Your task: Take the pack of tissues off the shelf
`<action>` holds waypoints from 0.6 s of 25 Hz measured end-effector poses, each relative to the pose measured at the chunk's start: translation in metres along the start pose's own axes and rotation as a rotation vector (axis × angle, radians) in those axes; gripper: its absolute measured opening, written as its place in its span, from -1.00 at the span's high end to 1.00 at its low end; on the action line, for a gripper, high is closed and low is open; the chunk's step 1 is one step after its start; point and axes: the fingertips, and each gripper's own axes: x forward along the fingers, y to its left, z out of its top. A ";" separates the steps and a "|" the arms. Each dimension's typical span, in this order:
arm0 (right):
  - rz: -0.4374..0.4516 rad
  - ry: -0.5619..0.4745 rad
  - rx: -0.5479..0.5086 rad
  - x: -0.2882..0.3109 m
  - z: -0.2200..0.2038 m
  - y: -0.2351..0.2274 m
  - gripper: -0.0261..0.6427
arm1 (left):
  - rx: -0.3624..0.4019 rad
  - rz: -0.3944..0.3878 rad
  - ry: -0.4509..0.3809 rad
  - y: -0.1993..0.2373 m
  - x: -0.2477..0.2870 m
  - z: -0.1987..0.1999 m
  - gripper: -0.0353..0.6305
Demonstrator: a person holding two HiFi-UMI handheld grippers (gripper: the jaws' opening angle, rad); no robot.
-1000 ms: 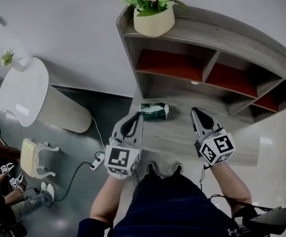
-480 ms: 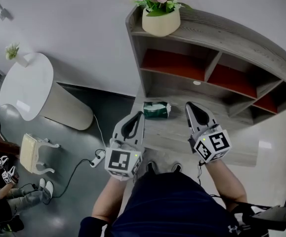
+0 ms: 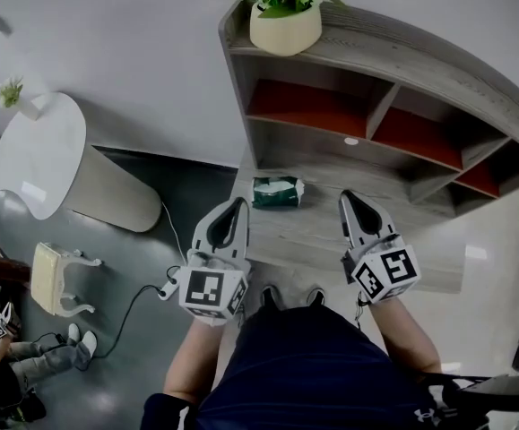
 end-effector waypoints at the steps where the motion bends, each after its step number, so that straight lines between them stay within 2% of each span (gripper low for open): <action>1: -0.003 0.002 0.001 -0.001 -0.001 -0.001 0.89 | -0.001 0.000 0.003 0.000 0.000 -0.001 0.84; 15: 0.004 0.008 0.002 -0.002 -0.002 0.004 0.89 | -0.002 -0.009 0.014 0.001 0.001 -0.007 0.84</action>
